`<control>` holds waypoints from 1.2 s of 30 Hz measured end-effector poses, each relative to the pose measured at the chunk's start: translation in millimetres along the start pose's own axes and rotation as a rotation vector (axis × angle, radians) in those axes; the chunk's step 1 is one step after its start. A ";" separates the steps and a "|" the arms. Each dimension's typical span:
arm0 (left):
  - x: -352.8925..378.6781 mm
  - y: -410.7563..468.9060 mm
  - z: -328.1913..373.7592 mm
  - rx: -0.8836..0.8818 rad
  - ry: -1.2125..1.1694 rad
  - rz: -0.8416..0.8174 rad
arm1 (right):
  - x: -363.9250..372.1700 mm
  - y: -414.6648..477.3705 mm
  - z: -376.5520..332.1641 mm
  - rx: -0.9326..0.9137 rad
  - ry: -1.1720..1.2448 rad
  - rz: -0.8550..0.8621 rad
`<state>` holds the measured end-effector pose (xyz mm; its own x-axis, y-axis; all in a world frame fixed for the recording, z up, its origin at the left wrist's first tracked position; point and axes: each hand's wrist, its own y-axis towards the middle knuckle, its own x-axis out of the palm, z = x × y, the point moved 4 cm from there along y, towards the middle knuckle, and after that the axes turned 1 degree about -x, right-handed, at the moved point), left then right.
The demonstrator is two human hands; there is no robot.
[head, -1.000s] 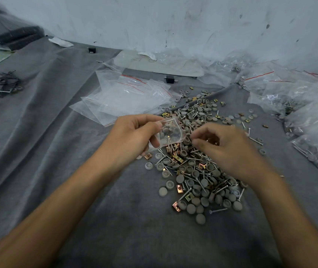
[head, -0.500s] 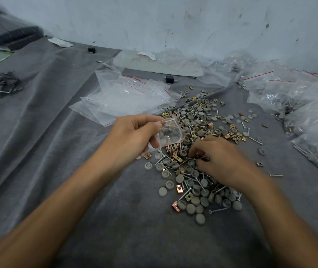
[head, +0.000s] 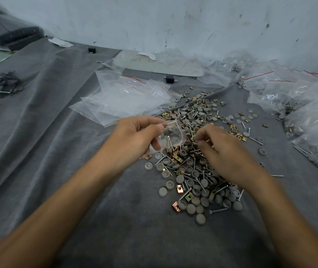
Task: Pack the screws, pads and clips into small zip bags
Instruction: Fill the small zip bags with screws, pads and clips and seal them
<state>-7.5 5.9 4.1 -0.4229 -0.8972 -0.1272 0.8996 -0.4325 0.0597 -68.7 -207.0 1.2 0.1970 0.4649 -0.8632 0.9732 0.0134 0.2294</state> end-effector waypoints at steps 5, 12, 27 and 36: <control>2.6 -1.1 1.6 -0.012 0.008 -0.003 | -8.7 -1.5 -8.0 -0.036 0.300 0.181; 5.2 -2.1 3.2 -0.021 0.004 -0.005 | -6.6 -2.5 -28.6 -0.170 0.410 0.196; 3.8 -2.1 1.9 -0.009 0.008 -0.006 | -19.2 -1.3 -13.9 -0.025 0.664 0.261; 2.7 -1.0 -0.9 -0.005 0.018 -0.013 | -14.4 0.2 15.3 0.107 0.008 0.031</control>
<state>-9.4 4.0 2.8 -0.4326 -0.8897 -0.1460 0.8946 -0.4437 0.0529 -69.5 -227.2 6.8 0.2267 0.4710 -0.8525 0.9739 -0.0958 0.2060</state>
